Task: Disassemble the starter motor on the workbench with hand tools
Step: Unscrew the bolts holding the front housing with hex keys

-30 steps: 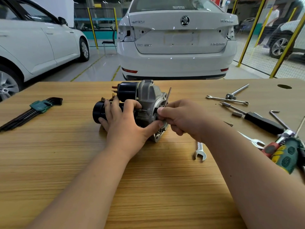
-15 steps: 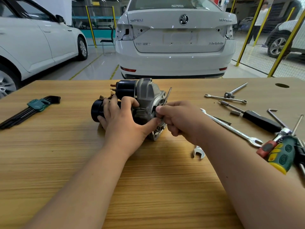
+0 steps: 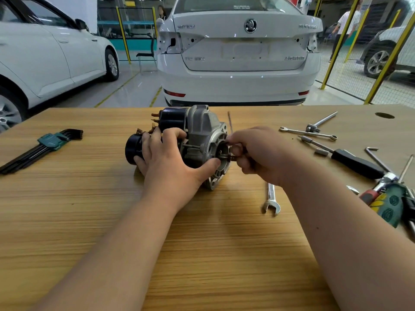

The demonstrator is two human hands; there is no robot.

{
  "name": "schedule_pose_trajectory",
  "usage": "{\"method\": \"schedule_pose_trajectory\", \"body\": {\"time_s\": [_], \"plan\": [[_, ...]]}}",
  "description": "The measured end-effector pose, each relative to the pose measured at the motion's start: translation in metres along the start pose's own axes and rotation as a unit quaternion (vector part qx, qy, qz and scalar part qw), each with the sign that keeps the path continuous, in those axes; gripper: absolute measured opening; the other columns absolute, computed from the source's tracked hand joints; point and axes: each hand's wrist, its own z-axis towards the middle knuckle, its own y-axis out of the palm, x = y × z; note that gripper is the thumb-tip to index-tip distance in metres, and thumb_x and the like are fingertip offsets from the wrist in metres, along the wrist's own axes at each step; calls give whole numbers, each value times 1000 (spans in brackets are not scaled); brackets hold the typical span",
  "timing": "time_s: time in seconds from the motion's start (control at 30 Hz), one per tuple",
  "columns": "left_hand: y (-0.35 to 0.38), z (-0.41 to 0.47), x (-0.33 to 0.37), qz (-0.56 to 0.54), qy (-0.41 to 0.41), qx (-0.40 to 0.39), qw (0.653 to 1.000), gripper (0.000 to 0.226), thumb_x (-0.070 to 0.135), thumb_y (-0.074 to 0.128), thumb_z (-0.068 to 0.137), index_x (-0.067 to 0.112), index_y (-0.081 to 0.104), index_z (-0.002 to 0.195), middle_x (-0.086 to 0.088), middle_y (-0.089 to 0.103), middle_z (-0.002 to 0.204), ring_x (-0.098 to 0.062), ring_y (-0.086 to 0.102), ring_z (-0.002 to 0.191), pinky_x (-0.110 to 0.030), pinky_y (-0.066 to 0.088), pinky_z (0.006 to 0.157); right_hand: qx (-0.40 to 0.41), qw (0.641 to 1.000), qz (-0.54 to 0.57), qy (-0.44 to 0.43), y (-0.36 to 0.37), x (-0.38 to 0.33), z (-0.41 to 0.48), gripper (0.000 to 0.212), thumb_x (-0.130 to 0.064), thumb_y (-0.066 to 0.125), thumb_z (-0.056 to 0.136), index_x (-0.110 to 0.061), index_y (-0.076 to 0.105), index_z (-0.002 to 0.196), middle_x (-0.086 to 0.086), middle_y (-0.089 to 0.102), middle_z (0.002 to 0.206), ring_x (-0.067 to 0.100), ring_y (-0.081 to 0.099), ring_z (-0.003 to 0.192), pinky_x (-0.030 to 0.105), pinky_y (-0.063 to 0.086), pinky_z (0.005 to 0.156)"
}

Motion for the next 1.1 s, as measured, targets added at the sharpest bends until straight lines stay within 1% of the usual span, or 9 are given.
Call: {"method": "schedule_pose_trajectory", "body": {"time_s": [0.13,0.23,0.33,0.4,0.67,0.8,0.9,0.97,1.1], "plan": [[-4,8,-11,-32,8,82,996,104,84,47,55,32,25,143,-2,35,146,-26,27,137,-50,22,111,153,987,20,-44,-11,8,9,6,-18,57,95,-19,62,91,1,67,79,15,64,72,34,57,70],[-17,37,-36,-109,-91,212,967,88,73,44,74,19,38,142,-7,42,145,-30,35,133,-43,28,106,125,990,58,38,-7,15,13,7,-19,54,97,-18,59,93,4,70,96,18,67,84,37,56,76],[-16,53,-59,-166,-182,114,962,56,59,48,90,21,51,131,1,55,118,-24,51,112,-29,41,79,78,985,132,72,2,15,12,10,-18,52,98,-12,60,97,8,72,92,25,70,83,36,59,61],[-12,56,-64,-208,-193,86,955,45,56,52,90,23,57,119,12,55,95,-10,53,84,-21,32,60,77,980,172,57,6,15,13,9,-13,51,97,-9,59,97,13,70,99,31,69,90,39,61,64],[-12,34,-50,-200,-136,103,965,29,58,60,82,31,53,85,11,56,90,-3,51,76,-24,34,56,81,979,184,42,-4,13,11,10,-13,50,98,-8,57,93,9,68,83,27,67,82,41,61,75],[-7,26,-35,-234,-131,98,958,39,67,56,82,29,50,87,5,55,94,-2,52,74,-23,35,56,136,990,4,-33,-12,12,12,12,-14,49,97,-9,60,97,8,65,87,25,64,84,41,58,78],[-10,22,-28,-238,-117,90,960,42,71,50,82,29,48,78,10,53,77,13,49,58,-18,33,53,206,937,-241,-147,-14,7,15,19,-16,43,97,-11,61,97,1,58,79,14,55,73,29,43,59],[-13,23,-23,-235,-89,63,966,49,79,47,73,30,53,79,13,55,76,16,50,59,-21,34,57,221,927,-252,-168,-15,3,16,17,-19,41,99,-15,58,97,-5,54,75,7,49,67,24,32,53],[-14,29,-16,-203,-52,-27,977,65,86,49,60,34,67,95,16,67,90,-1,61,88,-27,44,70,197,931,-253,-172,-13,-2,17,19,-21,40,100,-17,58,98,-3,55,76,11,51,71,29,35,56]]}}
